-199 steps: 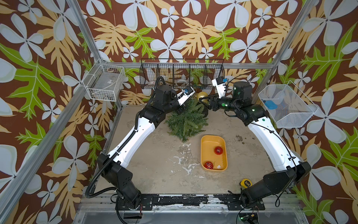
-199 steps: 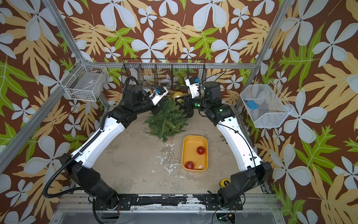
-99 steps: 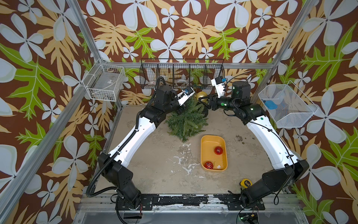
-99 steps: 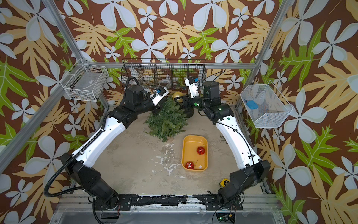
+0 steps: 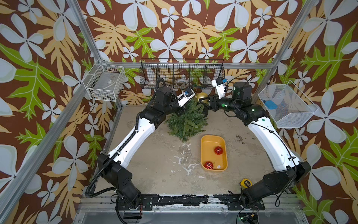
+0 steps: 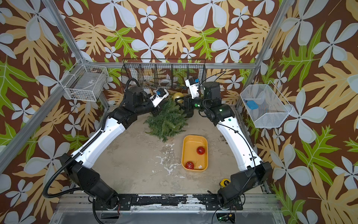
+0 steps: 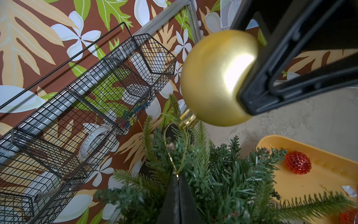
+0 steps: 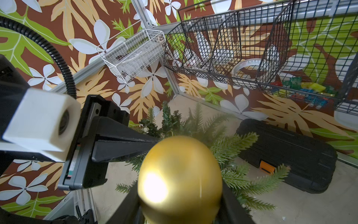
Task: Decorate the small christmas tree with ornaments
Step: Hang an ornament on the christmas tree.
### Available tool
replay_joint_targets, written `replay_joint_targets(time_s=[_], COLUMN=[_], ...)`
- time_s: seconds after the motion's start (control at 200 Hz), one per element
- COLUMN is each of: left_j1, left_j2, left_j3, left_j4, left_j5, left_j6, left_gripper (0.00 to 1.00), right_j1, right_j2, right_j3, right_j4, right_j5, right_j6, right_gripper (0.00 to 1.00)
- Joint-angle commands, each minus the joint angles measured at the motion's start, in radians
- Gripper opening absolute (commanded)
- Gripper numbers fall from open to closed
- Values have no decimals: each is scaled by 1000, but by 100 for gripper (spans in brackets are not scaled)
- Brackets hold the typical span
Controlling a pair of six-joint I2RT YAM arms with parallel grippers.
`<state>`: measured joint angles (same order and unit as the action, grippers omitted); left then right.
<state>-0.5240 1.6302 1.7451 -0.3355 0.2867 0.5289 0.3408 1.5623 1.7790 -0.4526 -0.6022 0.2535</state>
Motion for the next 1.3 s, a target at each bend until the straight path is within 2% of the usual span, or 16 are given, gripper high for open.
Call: replay_joint_targets(time_s=[0.0, 0.275, 0.606, 0.731, 0.901, 1.086, 1.296], left_j1=[-1, -1, -1, -1, -1, -1, -1], left_j2=[2, 7, 22, 13, -18, -93, -177], left_j3=[-2, 2, 15, 5, -8, -65, -123], left_j4=[-4, 0, -2, -1, 12, 99, 199], left_j5=[-5, -7, -3, -4, 3, 24, 38], left_j6=[1, 2, -35, -35, -44, -89, -156], left_gripper=[0, 0, 0, 8, 30, 46, 55], right_j1=[1, 1, 0, 1, 0, 1, 1], right_j2=[1, 17, 31, 12, -6, -8, -13], right_j3=[-6, 0, 4, -24, -44, -65, -82], right_j4=[11, 10, -11, -5, 5, 27, 49], right_j5=[4, 7, 76, 84, 96, 82, 94], right_j6=[-7, -7, -17, -16, -16, -3, 16], right_gripper=[47, 47, 46, 46, 46, 48, 70])
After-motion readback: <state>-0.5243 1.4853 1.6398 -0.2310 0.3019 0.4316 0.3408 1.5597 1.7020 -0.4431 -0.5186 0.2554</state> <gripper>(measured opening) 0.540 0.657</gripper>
